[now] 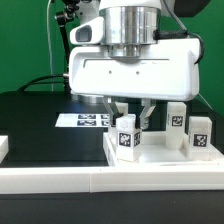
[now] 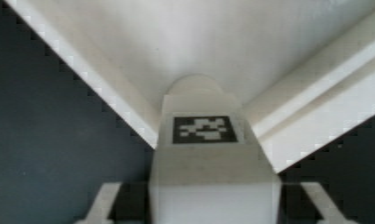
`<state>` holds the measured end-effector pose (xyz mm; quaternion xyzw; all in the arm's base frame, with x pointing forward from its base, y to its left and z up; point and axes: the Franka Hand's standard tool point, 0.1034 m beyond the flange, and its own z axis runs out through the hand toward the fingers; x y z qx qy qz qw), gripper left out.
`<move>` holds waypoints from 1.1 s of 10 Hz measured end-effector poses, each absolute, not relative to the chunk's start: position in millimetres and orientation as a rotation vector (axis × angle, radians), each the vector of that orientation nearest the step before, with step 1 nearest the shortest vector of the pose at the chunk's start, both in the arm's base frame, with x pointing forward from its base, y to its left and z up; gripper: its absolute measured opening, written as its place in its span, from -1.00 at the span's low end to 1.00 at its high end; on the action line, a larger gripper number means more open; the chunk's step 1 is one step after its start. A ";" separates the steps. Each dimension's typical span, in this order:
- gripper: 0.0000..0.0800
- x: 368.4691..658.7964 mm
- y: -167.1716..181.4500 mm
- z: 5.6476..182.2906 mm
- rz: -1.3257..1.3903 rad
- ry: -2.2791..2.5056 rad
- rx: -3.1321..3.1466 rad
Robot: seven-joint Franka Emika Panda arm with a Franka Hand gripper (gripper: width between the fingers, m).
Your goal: Assemble square table
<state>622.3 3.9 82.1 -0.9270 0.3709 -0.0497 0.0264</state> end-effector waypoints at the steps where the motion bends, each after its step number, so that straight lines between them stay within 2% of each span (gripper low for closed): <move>1: -0.27 622.1 4.0 81.9 -0.150 1.289 -2.799; 8: -0.27 620.7 8.6 81.5 -0.107 2.107 -2.217; 11: -0.27 621.0 8.2 81.1 -0.093 2.169 -2.136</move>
Offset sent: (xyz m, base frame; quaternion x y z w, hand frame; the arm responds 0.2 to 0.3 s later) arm 0.0000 0.0068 0.0001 -0.0210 -0.0132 0.1971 0.9801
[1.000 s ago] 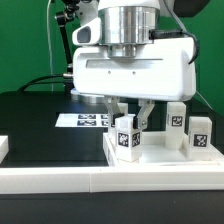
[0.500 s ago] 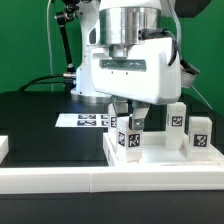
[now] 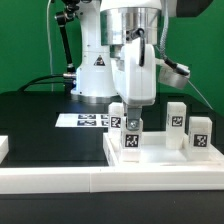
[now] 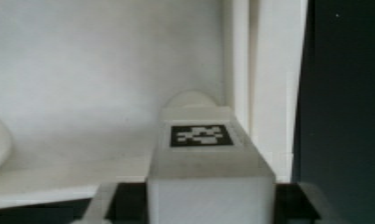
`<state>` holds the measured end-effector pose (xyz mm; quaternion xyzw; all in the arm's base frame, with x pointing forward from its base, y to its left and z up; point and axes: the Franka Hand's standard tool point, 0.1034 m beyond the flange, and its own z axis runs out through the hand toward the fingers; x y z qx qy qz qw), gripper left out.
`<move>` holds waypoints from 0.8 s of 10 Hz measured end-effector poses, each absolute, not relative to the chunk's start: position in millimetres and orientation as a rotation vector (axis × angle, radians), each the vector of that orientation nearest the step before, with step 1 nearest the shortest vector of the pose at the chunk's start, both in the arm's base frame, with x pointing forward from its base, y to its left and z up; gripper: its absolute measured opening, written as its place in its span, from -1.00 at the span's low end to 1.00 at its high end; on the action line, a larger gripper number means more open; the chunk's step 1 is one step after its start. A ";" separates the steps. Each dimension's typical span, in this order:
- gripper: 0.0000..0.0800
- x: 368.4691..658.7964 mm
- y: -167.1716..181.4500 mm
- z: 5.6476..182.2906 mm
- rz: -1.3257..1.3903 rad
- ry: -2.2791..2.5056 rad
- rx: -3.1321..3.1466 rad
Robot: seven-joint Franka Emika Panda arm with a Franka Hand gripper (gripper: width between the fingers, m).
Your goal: Assemble square table
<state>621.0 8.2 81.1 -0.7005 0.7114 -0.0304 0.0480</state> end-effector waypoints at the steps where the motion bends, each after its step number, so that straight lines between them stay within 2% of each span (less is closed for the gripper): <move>1: 0.00 620.9 8.6 81.0 -0.094 2.139 -2.166; 2: 0.34 620.9 8.7 80.9 -0.093 2.136 -2.169; 3: 0.53 620.3 8.8 80.9 -0.088 2.074 -2.236; 8: 0.62 620.2 4.6 79.1 -0.123 1.467 -2.695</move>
Offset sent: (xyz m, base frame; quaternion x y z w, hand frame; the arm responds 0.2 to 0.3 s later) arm 0.0045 -0.0030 -0.0016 -0.0284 -0.0076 -0.2150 0.9762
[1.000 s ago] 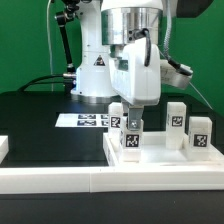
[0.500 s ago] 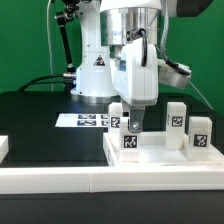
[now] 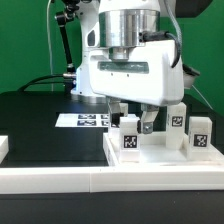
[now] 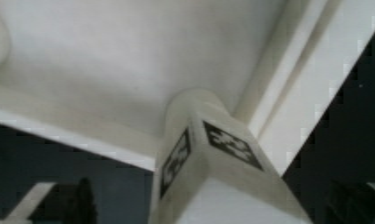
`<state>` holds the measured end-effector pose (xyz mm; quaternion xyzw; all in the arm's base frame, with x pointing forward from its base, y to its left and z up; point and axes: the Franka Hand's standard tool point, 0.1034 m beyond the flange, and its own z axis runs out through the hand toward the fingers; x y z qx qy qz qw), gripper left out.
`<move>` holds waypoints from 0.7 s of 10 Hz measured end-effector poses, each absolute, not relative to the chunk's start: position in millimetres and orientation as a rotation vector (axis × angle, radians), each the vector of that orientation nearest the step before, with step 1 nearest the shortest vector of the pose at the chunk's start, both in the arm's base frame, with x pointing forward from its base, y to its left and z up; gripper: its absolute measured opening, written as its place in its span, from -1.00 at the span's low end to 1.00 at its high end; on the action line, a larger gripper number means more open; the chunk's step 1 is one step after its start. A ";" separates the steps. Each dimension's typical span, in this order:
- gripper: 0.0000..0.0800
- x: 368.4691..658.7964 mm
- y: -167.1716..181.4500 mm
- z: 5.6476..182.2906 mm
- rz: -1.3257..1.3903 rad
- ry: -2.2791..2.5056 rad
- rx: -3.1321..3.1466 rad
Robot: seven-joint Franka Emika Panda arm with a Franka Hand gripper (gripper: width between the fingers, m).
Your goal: Assemble square table
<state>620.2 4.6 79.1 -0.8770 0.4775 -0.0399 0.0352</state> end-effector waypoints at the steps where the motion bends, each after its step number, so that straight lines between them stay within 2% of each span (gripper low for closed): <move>1: 0.62 620.5 5.5 79.4 -0.129 1.361 -2.759; 7: 0.62 621.8 6.9 80.4 -0.148 0.584 -3.053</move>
Offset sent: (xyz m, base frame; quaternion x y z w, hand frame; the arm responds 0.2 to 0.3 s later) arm 0.0079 0.0064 0.0010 0.0066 -0.0263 -0.2452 0.9691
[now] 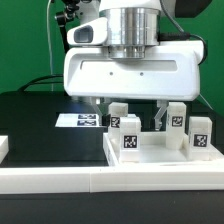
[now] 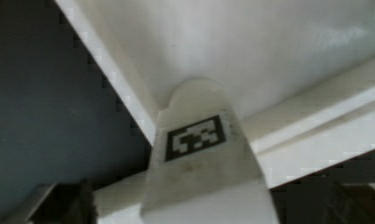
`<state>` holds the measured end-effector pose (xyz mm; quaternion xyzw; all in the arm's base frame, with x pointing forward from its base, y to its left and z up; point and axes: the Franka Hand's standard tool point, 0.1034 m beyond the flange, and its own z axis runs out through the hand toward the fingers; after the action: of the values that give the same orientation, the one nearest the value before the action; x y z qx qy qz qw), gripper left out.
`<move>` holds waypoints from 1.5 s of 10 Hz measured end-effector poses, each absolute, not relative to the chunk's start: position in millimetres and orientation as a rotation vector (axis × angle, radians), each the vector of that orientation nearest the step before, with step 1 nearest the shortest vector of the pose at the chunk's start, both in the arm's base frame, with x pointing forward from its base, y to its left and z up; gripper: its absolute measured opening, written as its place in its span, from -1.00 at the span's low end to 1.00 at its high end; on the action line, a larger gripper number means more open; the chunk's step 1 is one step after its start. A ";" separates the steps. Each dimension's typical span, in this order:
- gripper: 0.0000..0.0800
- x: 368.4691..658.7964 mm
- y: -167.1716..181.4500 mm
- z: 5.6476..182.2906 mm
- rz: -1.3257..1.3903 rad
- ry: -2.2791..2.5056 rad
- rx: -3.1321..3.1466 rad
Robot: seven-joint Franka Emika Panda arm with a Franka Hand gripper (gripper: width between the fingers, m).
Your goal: Assemble square table
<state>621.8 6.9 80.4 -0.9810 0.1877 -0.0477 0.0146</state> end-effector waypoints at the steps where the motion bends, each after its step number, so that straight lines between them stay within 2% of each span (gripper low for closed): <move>1: 0.62 621.8 7.2 80.4 -0.149 0.512 -3.069; 5: 0.62 621.9 7.2 80.6 -0.154 0.164 -3.119; 6: 0.41 621.9 6.1 80.6 -0.154 0.109 -3.124; 7: 0.07 621.9 5.6 80.6 -0.155 0.053 -3.127; 8: 0.07 621.9 5.5 80.6 -0.155 0.062 -3.127; 9: -0.28 621.9 5.5 80.6 -0.155 0.071 -3.126; 12: -0.28 622.0 5.5 80.6 -0.153 0.264 -3.108; 15: -0.28 621.0 4.2 80.0 -0.150 0.656 -3.034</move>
Offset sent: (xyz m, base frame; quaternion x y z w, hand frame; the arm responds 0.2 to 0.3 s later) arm -0.0011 0.0082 0.0001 0.0053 -0.0020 -0.1726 0.9850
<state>621.0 4.2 80.0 -0.9762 0.2109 -0.0482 0.0170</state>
